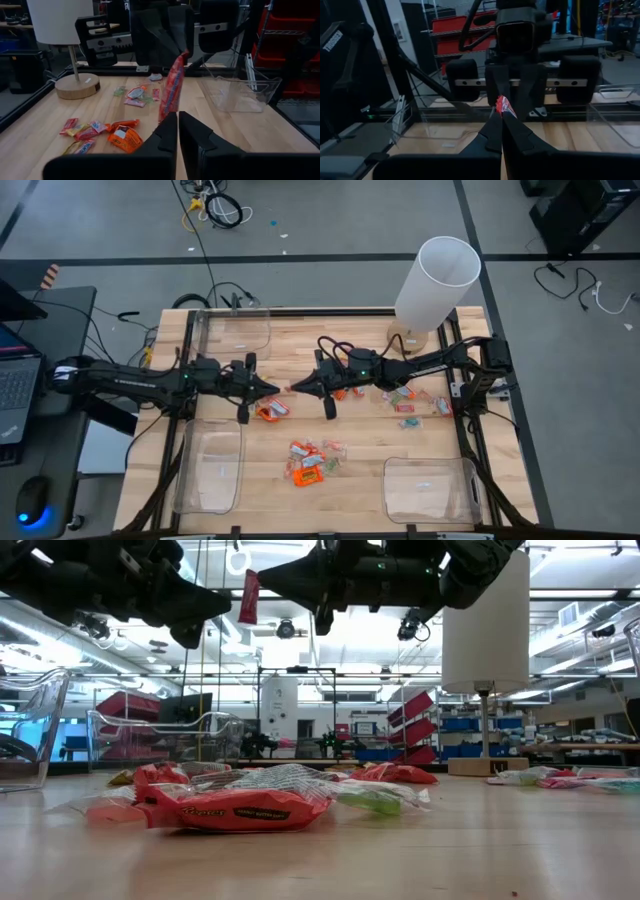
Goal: Sort candy
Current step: Put the red candy into the top left transparent bin
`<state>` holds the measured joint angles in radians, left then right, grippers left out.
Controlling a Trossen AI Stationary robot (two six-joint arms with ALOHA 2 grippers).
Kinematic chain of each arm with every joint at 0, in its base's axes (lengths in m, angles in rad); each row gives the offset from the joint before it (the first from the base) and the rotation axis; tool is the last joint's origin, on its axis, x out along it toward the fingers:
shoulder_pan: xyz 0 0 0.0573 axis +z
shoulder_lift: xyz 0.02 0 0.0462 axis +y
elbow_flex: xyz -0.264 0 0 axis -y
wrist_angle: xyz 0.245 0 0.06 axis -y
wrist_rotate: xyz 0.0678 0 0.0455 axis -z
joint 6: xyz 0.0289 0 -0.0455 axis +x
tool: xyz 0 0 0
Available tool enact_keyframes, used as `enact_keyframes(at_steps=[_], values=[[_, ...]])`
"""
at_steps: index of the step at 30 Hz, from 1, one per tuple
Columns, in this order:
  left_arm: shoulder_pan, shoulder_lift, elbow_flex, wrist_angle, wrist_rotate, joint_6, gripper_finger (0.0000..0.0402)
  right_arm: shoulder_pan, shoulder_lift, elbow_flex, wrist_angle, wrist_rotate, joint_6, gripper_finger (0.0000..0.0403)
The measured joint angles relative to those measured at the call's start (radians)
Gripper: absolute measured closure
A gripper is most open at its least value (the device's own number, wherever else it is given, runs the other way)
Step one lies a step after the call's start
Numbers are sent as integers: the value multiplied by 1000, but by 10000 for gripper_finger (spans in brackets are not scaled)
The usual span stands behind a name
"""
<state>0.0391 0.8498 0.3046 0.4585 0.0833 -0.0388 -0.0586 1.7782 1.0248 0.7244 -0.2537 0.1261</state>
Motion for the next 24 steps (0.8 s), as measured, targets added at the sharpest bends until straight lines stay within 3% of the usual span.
enact_keyframes(at_steps=[13, 24], values=[[0, 47, 0, 56, -7, -4, 299, -4, 0, 0, -8, -5, -17, 403], [0, 77, 0, 103, -30, -16, 293, -11, 0, 0, -7, 0, -18, 403]])
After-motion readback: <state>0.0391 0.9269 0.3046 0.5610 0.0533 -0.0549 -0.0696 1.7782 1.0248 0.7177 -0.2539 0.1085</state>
